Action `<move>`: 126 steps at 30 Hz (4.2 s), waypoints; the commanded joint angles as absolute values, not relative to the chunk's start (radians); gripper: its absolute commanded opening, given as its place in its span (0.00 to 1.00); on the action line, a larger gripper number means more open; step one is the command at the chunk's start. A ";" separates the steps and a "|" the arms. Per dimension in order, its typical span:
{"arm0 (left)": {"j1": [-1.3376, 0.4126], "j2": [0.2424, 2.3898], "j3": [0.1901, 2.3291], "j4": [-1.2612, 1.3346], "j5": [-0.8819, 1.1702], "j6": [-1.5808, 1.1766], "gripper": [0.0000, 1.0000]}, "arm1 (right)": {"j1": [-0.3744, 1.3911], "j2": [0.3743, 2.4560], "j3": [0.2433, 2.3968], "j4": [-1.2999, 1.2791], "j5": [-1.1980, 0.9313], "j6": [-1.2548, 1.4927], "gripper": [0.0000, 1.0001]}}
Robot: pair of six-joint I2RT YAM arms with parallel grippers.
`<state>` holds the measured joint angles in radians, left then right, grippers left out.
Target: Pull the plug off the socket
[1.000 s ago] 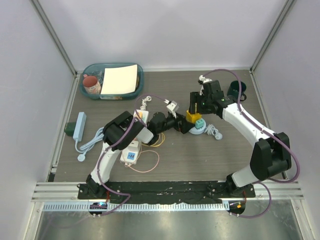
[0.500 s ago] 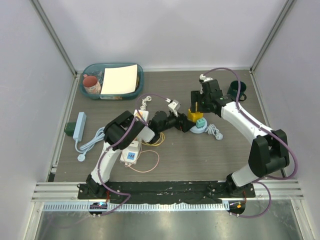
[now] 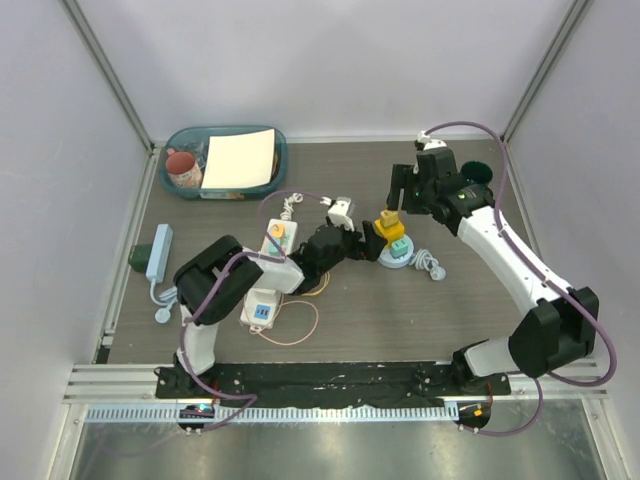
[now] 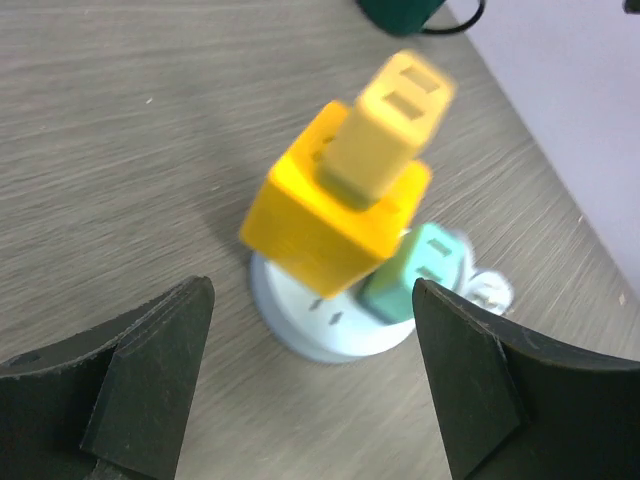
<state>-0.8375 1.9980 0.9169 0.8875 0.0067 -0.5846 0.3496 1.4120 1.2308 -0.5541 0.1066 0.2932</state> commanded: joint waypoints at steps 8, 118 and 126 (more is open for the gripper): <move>-1.146 2.005 1.256 0.433 -0.791 -0.640 0.93 | 0.301 1.290 1.365 -0.643 0.172 0.325 0.76; -0.788 1.849 1.063 0.348 0.296 -0.158 0.77 | 0.291 1.623 1.437 -0.672 -0.178 0.209 0.60; -0.787 1.796 1.086 0.311 0.287 -0.107 0.85 | 0.291 1.629 1.422 -0.664 -0.181 0.202 0.61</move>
<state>-0.7895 1.8355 1.0691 0.3458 0.2726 -0.1482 0.2893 1.6291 1.3987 -0.6819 -0.1600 0.2131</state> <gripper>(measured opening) 0.842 0.608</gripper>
